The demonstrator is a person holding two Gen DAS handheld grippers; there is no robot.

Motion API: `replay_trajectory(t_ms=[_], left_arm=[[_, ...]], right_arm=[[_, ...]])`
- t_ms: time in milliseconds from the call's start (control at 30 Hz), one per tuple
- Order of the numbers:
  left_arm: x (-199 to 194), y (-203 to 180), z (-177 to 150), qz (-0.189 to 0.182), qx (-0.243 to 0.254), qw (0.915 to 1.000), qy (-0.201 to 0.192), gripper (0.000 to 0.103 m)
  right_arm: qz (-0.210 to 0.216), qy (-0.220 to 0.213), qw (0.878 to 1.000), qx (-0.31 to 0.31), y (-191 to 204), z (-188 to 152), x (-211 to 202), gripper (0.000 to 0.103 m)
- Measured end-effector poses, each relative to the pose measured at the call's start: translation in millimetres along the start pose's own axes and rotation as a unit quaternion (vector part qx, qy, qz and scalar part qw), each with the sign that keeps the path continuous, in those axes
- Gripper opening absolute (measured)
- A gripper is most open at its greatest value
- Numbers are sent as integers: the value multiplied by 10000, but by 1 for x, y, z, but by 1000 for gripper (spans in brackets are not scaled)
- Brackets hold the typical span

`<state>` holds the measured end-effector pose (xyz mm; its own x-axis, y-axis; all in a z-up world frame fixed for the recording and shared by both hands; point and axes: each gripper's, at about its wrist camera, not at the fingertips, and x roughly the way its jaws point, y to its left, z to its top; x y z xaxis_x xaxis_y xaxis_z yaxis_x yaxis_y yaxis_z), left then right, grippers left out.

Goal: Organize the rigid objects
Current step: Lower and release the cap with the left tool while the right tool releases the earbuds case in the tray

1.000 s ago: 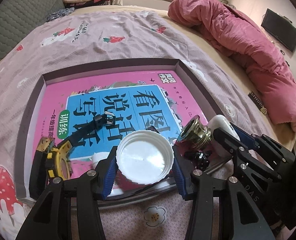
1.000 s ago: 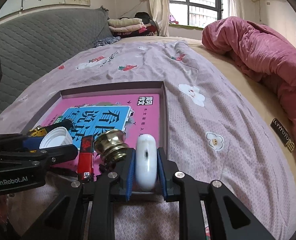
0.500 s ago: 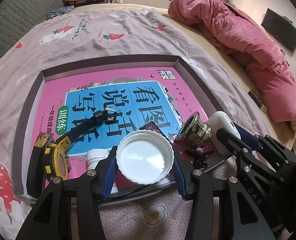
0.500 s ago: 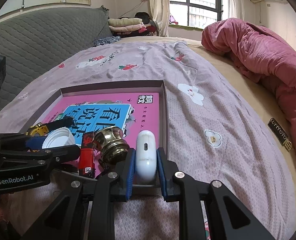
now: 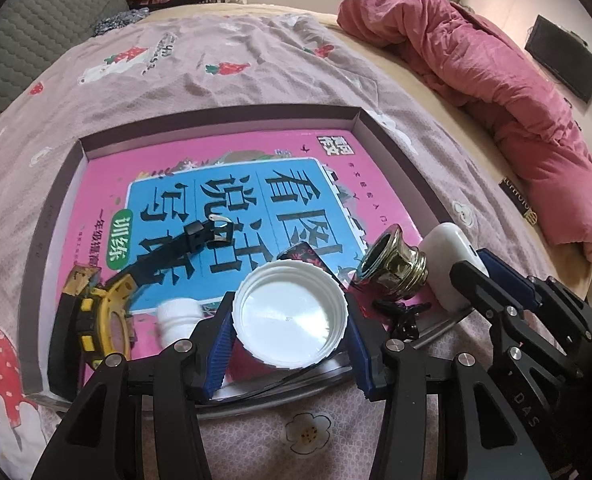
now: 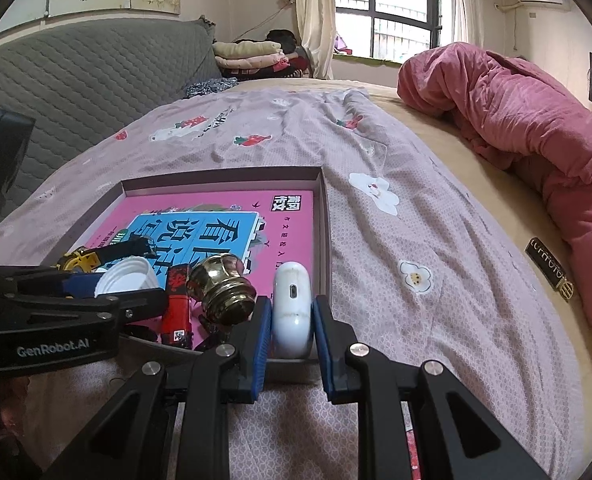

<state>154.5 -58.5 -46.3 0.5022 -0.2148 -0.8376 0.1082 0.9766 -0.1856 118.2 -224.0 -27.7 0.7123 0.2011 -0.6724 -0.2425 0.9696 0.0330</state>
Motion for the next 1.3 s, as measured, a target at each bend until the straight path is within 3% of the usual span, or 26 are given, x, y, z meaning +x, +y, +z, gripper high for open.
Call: replay_trajectory(t_ms=[1000,1133,1300], left_arm=[[-3,14,-9,-320,-440,9985,80,55],[-7,12,-10,-410,-414,9983,46,59],[-12,12,-12,-424,-435,9982,6,59]], right_arm=[[-130,-53,9997,193,-9,5,-10,23],[-92,-86,9997,230,-9,4,-14,37],[-89,-98,9997,206,-7,5,-18,38]])
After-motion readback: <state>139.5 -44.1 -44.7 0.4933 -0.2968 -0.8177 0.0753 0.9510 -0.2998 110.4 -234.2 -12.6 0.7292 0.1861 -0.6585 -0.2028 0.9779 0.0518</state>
